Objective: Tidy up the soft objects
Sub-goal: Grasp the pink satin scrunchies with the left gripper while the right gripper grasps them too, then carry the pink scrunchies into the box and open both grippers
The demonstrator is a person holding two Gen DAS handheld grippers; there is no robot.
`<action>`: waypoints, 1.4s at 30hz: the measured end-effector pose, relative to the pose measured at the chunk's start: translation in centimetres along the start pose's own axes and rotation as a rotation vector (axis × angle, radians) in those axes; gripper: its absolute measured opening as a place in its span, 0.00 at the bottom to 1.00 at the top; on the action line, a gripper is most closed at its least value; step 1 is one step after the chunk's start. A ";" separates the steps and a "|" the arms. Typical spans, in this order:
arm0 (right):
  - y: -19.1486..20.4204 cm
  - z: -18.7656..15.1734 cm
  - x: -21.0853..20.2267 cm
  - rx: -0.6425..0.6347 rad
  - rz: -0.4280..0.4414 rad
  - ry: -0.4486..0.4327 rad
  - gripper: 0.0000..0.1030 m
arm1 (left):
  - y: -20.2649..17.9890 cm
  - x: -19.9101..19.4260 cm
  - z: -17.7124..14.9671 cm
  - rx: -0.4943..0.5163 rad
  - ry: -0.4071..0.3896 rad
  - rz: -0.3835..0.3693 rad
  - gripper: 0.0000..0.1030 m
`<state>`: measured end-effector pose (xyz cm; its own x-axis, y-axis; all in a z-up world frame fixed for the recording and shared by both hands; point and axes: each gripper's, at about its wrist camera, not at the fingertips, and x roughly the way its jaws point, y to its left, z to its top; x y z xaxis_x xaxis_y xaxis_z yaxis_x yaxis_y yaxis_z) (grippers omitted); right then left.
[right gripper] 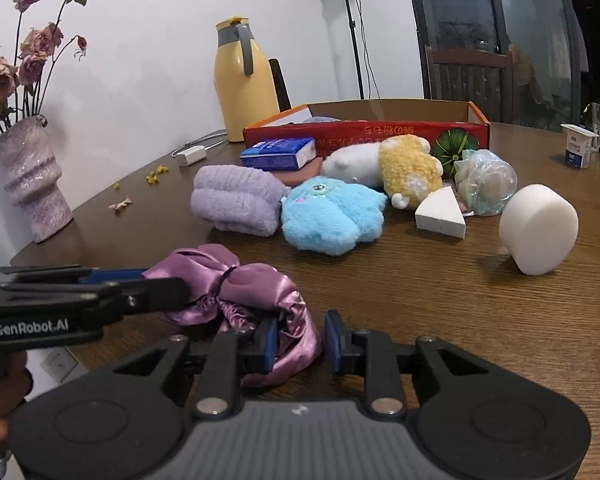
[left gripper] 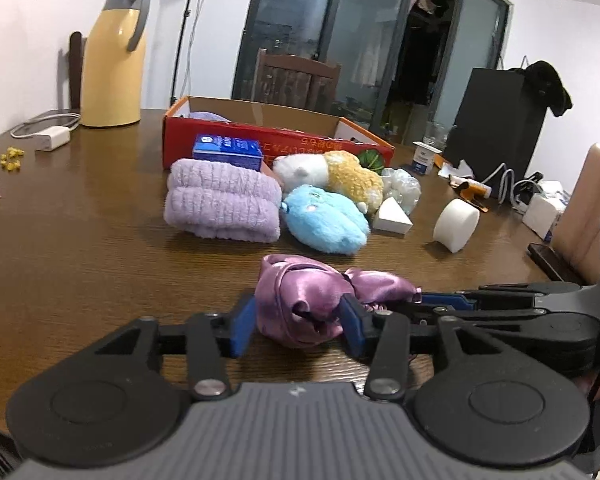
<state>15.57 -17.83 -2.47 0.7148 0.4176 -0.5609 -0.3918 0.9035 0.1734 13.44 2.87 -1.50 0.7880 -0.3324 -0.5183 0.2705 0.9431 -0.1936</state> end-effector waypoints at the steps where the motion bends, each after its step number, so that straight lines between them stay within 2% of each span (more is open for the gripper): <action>1: 0.1 0.0 0.1 -0.008 0.000 0.001 0.14 | 0.2 0.3 0.0 0.000 0.011 -0.013 0.37; 2: 0.1 0.0 0.1 -0.011 0.003 0.003 0.11 | 0.3 0.6 -0.1 -0.003 0.024 -0.035 0.29; 6: 0.1 0.3 -0.2 -0.007 0.014 -0.002 0.07 | 0.4 0.6 0.2 -0.004 0.025 -0.047 0.18; 9: 0.2 1.6 -0.8 -0.023 0.016 -0.030 0.07 | 0.6 0.8 1.6 -0.037 0.025 -0.062 0.15; 12: 0.1 4.9 -1.4 -0.084 0.022 -0.098 0.07 | 0.6 1.1 5.1 -0.006 -0.051 -0.069 0.15; 15: -1.2 10.4 -0.7 -0.164 0.011 -0.163 0.07 | 1.2 2.7 10.4 0.000 -0.129 -0.103 0.15; 17: -2.5 14.1 0.7 -0.198 -0.005 -0.188 0.07 | 1.7 5.5 14.9 -0.007 -0.130 -0.121 0.15; 20: -5.9 21.0 4.7 -0.224 -0.055 -0.171 0.07 | 2.2 11.9 21.5 -0.038 -0.076 -0.136 0.15; 23: -10.0 27.0 10.5 -0.197 -0.115 -0.085 0.07 | 2.6 19.7 26.4 -0.068 -0.005 -0.105 0.14; 25: -12.8 29.8 14.9 -0.173 -0.160 -0.014 0.07 | 2.6 24.8 28.2 -0.075 0.059 -0.092 0.12; 30: -17.8 32.6 24.3 -0.152 -0.266 0.138 0.09 | 3.3 36.4 29.1 -0.156 0.244 -0.057 0.12; 31: -18.4 32.7 25.4 -0.146 -0.286 0.152 0.13 | 3.5 37.9 29.1 -0.176 0.277 -0.054 0.13; 33: -19.1 32.7 27.2 -0.162 -0.323 0.183 0.14 | 3.7 40.0 29.1 -0.219 0.329 -0.048 0.14; 38: -19.7 33.1 27.5 -0.179 -0.361 0.176 0.31 | 3.2 40.6 29.4 -0.177 0.338 -0.040 0.18; 42: -20.3 33.8 25.3 -0.161 -0.345 0.187 0.43 | 3.0 38.6 29.9 -0.140 0.310 -0.027 0.37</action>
<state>61.18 -22.42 7.19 0.7085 0.0558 -0.7035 -0.2442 0.9547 -0.1702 61.20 -6.79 2.86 0.5702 -0.3654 -0.7358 0.1931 0.9302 -0.3122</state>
